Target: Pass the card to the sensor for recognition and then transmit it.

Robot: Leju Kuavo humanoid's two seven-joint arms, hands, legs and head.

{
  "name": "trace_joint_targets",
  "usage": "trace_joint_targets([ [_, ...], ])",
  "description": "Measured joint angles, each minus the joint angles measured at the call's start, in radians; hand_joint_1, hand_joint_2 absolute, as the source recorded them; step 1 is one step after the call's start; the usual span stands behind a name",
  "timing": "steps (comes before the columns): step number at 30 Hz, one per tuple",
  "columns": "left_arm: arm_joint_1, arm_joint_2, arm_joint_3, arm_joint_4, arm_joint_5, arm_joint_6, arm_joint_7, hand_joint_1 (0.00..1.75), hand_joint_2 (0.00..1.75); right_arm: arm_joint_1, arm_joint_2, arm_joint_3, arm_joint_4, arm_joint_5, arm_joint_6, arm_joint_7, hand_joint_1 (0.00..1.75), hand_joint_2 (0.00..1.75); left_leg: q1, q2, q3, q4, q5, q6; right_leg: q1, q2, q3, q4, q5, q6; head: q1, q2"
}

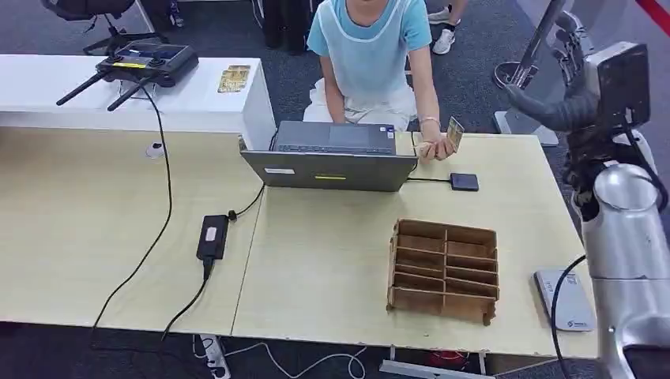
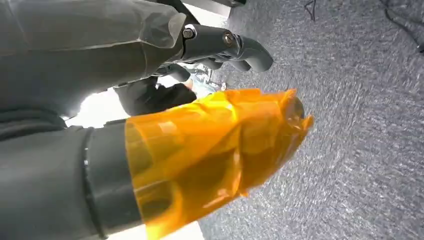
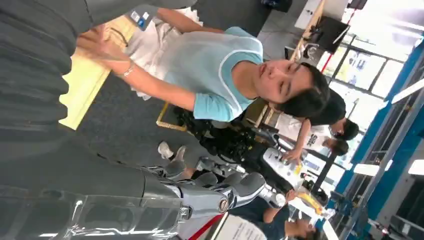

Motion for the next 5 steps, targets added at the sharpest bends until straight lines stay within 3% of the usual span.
trace_joint_targets([
  [5,0.001,0.003,0.011,0.000,0.010,0.003,0.000,0.00,0.00,0.097,-0.026,-0.054,-0.086,-0.054,0.013,-0.030,0.00,1.75,0.001,-0.001,0.001,0.000,0.000,0.000,0.000,-0.001,0.001,-0.001,0.000,0.000,0.000,0.000],
])
